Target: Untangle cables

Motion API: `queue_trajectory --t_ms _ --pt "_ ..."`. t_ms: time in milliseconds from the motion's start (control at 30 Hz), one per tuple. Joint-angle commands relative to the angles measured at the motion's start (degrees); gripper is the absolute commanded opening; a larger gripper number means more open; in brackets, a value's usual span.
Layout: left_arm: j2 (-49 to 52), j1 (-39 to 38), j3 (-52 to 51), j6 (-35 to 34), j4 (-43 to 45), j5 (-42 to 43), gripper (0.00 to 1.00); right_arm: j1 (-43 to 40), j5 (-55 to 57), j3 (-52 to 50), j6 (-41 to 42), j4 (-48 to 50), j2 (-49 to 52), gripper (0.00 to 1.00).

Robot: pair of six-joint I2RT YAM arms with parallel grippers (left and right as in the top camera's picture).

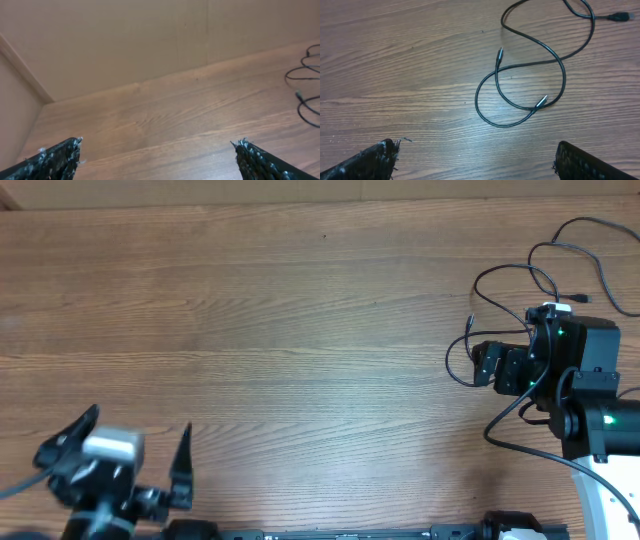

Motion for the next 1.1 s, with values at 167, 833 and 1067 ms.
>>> queue_trajectory --t_ms 167,833,1067 --pt "0.31 -0.48 -18.58 -6.19 6.82 1.05 1.0 -0.13 -1.55 -0.35 0.11 0.39 -0.46 1.0" --pt "0.31 -0.48 -37.97 -17.44 15.69 8.41 1.0 -0.13 -1.57 -0.35 0.11 0.39 -0.46 1.0" --pt "0.31 -0.48 -37.97 -17.44 13.0 8.41 1.0 -0.13 -1.6 -0.35 0.13 0.39 -0.46 1.0"
